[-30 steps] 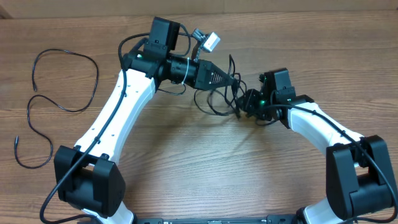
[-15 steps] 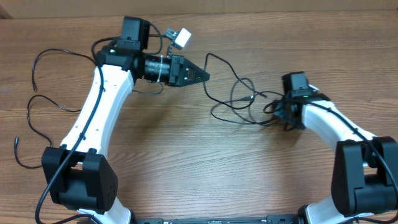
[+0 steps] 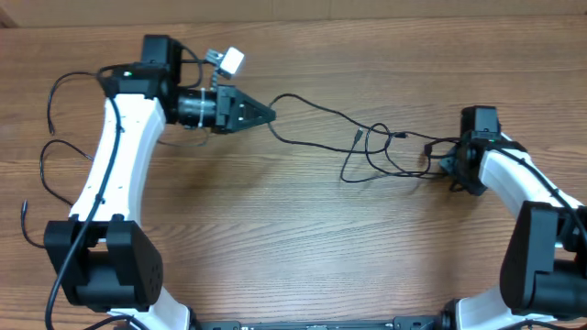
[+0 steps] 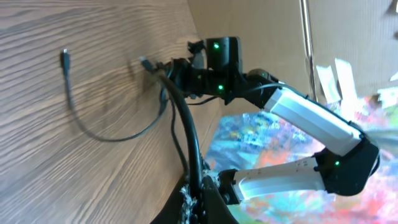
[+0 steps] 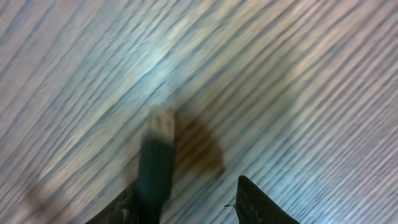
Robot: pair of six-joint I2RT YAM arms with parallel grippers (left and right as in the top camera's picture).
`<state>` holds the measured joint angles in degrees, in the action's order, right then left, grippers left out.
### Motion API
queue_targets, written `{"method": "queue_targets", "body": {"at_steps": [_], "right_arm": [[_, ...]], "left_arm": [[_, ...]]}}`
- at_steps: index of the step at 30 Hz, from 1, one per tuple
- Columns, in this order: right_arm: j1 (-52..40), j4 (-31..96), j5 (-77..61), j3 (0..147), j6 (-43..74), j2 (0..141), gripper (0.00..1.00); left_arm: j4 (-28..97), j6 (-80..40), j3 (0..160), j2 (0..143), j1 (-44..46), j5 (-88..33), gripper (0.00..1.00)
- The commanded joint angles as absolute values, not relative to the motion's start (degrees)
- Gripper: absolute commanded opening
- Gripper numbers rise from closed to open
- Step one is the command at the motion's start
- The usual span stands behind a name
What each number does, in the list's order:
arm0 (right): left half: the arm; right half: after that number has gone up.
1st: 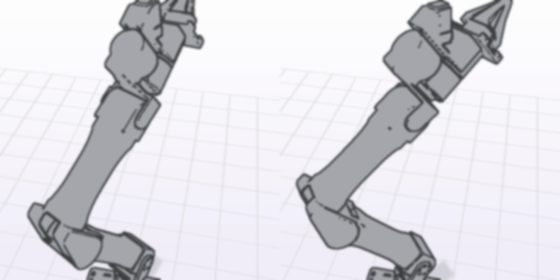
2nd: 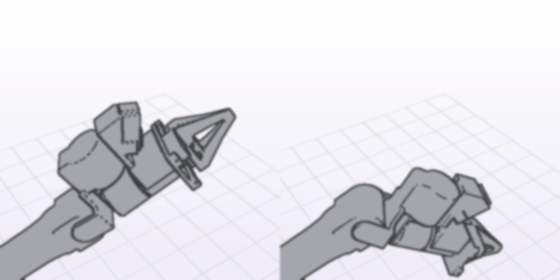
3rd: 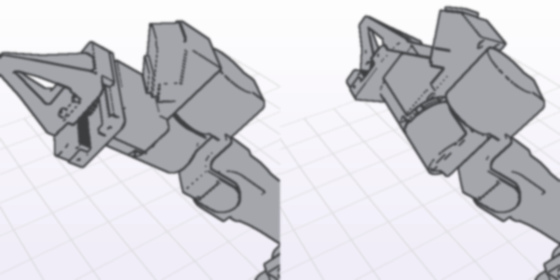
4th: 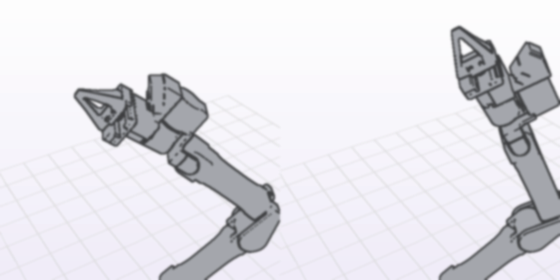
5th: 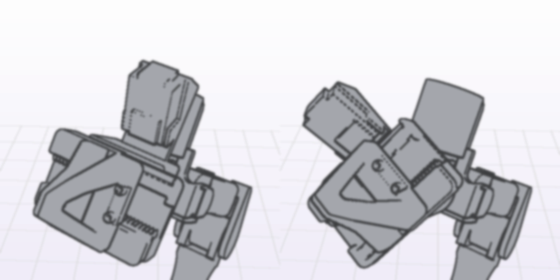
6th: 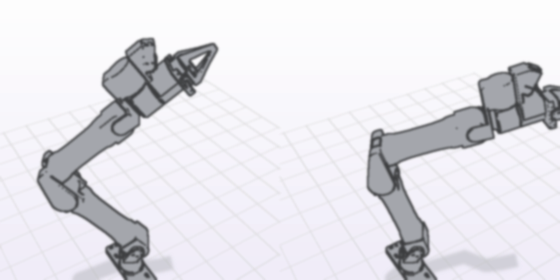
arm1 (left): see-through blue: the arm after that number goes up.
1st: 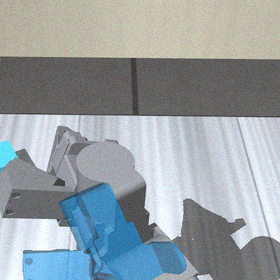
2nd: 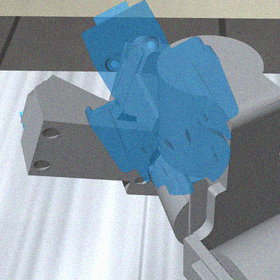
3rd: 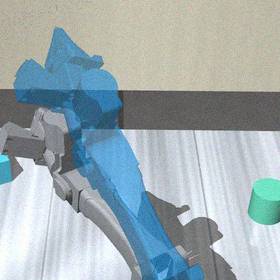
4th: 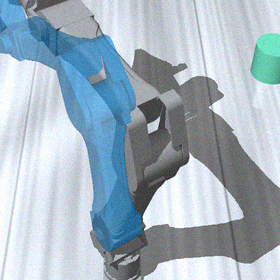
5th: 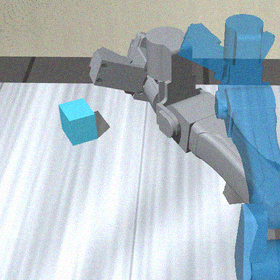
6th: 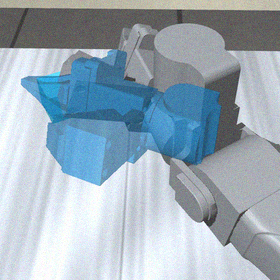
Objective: Untangle cables
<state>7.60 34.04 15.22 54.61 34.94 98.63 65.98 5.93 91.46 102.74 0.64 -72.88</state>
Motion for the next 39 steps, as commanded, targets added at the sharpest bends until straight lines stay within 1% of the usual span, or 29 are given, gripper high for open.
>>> {"method": "queue_targets", "body": {"at_steps": [1, 4, 8, 13, 17, 20, 22, 25, 26, 27, 28, 32, 34, 39], "right_arm": [[10.9, 33.5, 17.5, 54.7, 35.8, 98.2, 0.42], [13.1, 32.8, 17.5, 54.7, 35.8, 98.2, 0.41], [14.6, 32.6, 16.3, 54.7, 35.8, 98.2, 0.41], [14.8, 32.3, 12.6, 54.7, 35.8, 98.2, 0.42], [14.8, 31.8, 12.1, 54.7, 35.8, 98.2, 0.42], [14.8, 31.1, 12.1, 54.7, 35.7, 98.2, 0.43], [14.8, 30.6, 12.1, 54.7, 35.7, 98.2, 0.42], [14.8, 30.1, 12.1, 54.7, 35.8, 98.2, 0.43], [14.8, 30.0, 12.1, 54.7, 35.8, 98.2, 0.43], [14.8, 30.1, 12.1, 54.7, 35.8, 98.2, 0.43], [14.8, 30.1, 12.1, 54.7, 35.8, 98.2, 0.43], [14.8, 30.2, 12.1, 54.7, 35.6, 98.2, 0.43], [14.8, 30.3, 12.1, 54.7, 35.6, 98.2, 0.43], [14.8, 30.1, 11.7, 54.7, 35.6, 98.2, 0.43]], "left_arm": [[68.2, 9.5, 92.6, 100.7, -4.1, -73.6, 0.04], [71.3, 9.6, 92.6, 100.7, -7.6, -71.0, 0.04], [75.3, 12.3, 92.6, 100.7, -10.4, -70.2, 0.04], [76.3, 13.3, 92.3, 100.7, -10.5, -66.5, 0.04], [77.6, 13.3, 92.3, 100.7, -10.5, -63.0, 0.04], [78.0, 13.2, 92.3, 100.7, -10.5, -57.7, 0.04], [78.0, 11.7, 92.3, 100.7, -10.5, -51.7, 0.04], [78.0, 6.5, 92.3, 100.7, -10.0, -39.8, 0.04], [78.0, 3.3, 92.3, 100.7, -9.9, -34.2, 0.04], [77.9, -4.0, 92.3, 100.7, -9.9, -22.8, 0.04], [78.1, -9.3, 92.2, 100.7, -9.8, -14.6, 0.04], [78.6, -24.7, 90.5, 100.8, -7.1, 9.3, 0.04], [78.2, -26.2, 89.7, 100.9, -5.4, 11.8, 0.04], [73.9, -25.3, 85.9, 100.9, 0.2, 10.4, 0.04]]}}
